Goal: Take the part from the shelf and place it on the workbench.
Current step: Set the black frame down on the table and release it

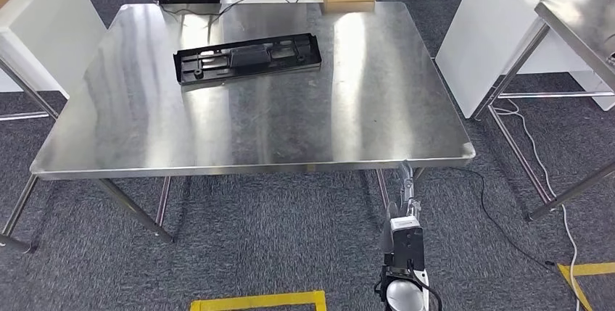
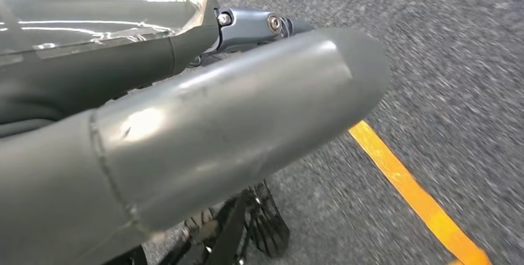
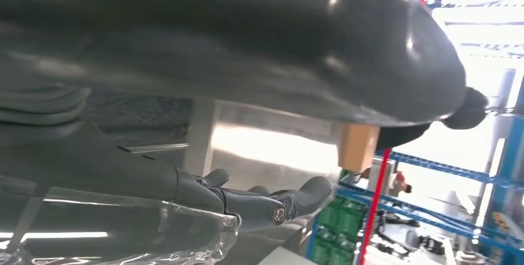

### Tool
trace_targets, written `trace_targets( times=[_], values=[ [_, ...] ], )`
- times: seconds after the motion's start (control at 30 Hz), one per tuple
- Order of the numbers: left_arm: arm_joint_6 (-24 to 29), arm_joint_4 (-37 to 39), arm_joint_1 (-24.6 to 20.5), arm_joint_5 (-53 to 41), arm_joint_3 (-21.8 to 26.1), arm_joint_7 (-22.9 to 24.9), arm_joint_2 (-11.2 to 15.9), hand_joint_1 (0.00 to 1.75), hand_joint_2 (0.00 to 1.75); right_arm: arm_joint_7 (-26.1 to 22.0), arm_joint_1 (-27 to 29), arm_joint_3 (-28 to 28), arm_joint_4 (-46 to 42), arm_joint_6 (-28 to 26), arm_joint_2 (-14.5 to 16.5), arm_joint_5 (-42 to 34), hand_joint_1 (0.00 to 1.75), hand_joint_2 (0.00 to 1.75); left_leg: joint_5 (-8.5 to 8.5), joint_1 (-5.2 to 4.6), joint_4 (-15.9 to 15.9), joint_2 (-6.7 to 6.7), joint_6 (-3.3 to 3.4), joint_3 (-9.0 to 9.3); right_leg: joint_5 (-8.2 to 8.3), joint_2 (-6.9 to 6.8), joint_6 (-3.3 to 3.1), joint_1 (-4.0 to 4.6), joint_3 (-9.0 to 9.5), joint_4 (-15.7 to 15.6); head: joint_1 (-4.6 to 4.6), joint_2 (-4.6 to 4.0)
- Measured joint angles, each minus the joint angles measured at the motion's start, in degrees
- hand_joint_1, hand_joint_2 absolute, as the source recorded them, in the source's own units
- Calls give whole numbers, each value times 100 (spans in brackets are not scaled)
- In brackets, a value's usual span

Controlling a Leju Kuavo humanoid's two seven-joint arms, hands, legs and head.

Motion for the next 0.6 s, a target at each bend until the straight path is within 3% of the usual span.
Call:
trace_targets(
  times=[0.03, 0.07, 0.1, 0.13, 0.17, 0.23, 0.27, 0.3, 0.37, 0.4, 0.43, 0.5, 0.53, 0.57, 0.6],
  values=[
    [-15, 0, 3, 0, -16, 0, 7, 0, 0, 7, 19, -7, 0, -4, -12, 0, 0, 0, 74, -6, 3, 7, 4, -86, -173, 2, 17, -4, -63, 363, 3, -1],
    [-27, 0, 5, 0, -28, 0, 11, 0, 0, 16, 35, -12, 1, -7, -24, 0, 0, 0, 149, -11, 8, 14, 3, -174, -228, 4, 61, -6, -60, 605, 3, -1],
    [-36, 0, 5, 0, -40, 0, 15, 0, 0, 24, 48, -15, 1, -7, -34, 0, 0, 0, 222, -13, 12, 19, -6, -260, -173, 5, 120, -7, 33, 667, 5, -1],
    [-40, -1, 5, 0, -49, 0, 17, 0, 0, 31, 56, -16, 1, -7, -43, 0, 0, 0, 295, -15, 15, 22, -20, -340, -50, 6, 174, -6, 227, 522, 5, -1],
    [-42, 0, 3, 0, -55, 0, 19, 0, 0, 35, 57, -17, -2, -7, -48, 0, 0, 0, 363, -15, 19, 22, -39, -413, 70, 7, 200, -6, 525, 167, 6, -1],
    [-46, 1, 2, 0, -64, 0, 20, 0, 0, 38, 55, -17, -21, -8, -50, 2, 0, 0, 489, -24, 23, 21, -96, -508, 93, 12, 142, 20, 1170, -754, 1, -1],
    [-49, 1, 2, 0, -70, 0, 20, 0, 0, 40, 53, -17, -32, -10, -51, 5, 0, 0, 549, -25, 17, 22, -131, -527, 48, 15, 87, 41, 1359, -1082, -2, -1],
    [-58, 1, 2, 0, -78, 0, 20, 0, 0, 44, 54, -19, -43, -16, -52, 12, 0, 0, 606, -20, 0, 25, -173, -535, 5, 18, 30, 70, 1428, -1244, -3, -1],
    [-87, 2, 10, -2, -87, 1, 22, 0, 0, 57, 66, -24, -62, -38, -57, 30, 0, 0, 676, 6, -28, 21, -256, -553, 77, 12, -74, 66, 1357, -1274, 4, -1],
    [-112, 2, 17, -5, -91, 1, 26, 0, 0, 69, 76, -28, -77, -51, -56, 39, 0, 0, 573, 20, 28, 10, -296, -588, 142, 3, -135, 45, 1311, -1278, 0, -1],
    [-135, 3, 25, -10, -92, 5, 33, 0, 0, 81, 90, -35, -97, -61, -54, 47, 0, 0, 344, 28, 186, -2, -330, -643, 220, -7, -192, 16, 1255, -1288, -6, -1],
    [-187, 3, 34, -29, -96, 15, 50, 0, 0, 114, 126, -58, -141, -76, -49, 69, 0, 0, -323, 42, 827, -18, -391, -801, 373, -22, -253, -3, 1112, -1284, -21, -1],
    [-215, 3, 36, -40, -100, 19, 59, 0, 0, 137, 149, -75, -166, -82, -48, 87, 0, 0, -567, 47, 1213, -19, -420, -866, 443, -28, -256, -1, 1032, -1272, -22, 0],
    [-247, 3, 37, -53, -108, 21, 69, 0, 0, 165, 173, -96, -193, -87, -48, 112, 0, 0, -662, 53, 1518, -19, -442, -890, 510, -33, -245, 0, 945, -1254, -24, 0],
    [-278, 3, 38, -69, -123, 23, 84, 0, 0, 196, 199, -121, -228, -91, -48, 138, 0, 0, -619, 63, 1670, -18, -459, -837, 571, -38, -226, -2, 851, -1229, -25, 0]
  ],
)
